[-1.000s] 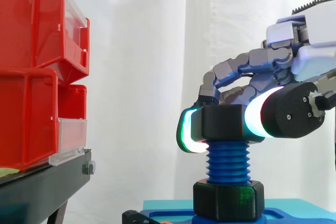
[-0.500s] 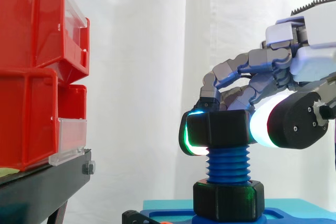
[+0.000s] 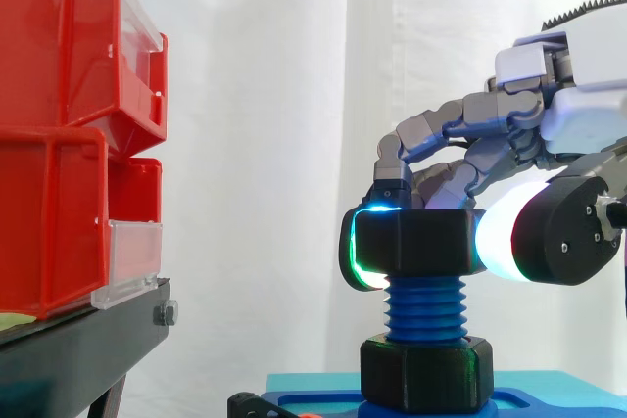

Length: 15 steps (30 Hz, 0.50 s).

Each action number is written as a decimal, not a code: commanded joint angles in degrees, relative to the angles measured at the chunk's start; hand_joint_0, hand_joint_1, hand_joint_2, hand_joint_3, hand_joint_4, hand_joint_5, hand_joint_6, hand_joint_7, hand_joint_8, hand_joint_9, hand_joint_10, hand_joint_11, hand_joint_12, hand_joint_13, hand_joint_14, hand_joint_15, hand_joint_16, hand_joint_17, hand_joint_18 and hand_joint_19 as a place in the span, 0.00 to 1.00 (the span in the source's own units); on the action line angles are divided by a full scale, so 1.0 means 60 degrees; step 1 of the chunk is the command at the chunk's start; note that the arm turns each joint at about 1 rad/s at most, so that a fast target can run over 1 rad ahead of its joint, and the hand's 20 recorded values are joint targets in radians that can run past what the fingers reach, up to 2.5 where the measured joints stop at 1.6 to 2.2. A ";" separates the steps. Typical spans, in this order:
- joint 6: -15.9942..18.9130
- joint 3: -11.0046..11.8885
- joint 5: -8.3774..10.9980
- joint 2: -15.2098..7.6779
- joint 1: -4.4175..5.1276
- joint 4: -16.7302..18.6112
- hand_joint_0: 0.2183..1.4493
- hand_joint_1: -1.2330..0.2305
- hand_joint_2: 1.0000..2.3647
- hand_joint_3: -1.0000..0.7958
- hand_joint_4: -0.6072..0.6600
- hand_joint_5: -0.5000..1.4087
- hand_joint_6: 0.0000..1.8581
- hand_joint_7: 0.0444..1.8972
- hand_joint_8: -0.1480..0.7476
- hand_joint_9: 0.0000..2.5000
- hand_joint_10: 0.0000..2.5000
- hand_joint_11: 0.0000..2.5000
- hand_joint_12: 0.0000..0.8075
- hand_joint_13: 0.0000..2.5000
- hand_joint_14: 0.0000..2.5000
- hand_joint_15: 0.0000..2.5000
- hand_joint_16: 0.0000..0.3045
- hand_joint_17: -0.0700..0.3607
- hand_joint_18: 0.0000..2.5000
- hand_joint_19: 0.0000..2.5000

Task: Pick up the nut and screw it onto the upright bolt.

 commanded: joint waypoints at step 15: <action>-0.0007 0.0001 -0.0295 0.0000 -0.0190 -0.0036 0.10 0.47 0.00 0.28 0.65 0.13 0.27 0.35 0.47 0.16 0.00 0.00 0.45 0.13 0.00 0.00 0.17 0.43 0.05 0.00</action>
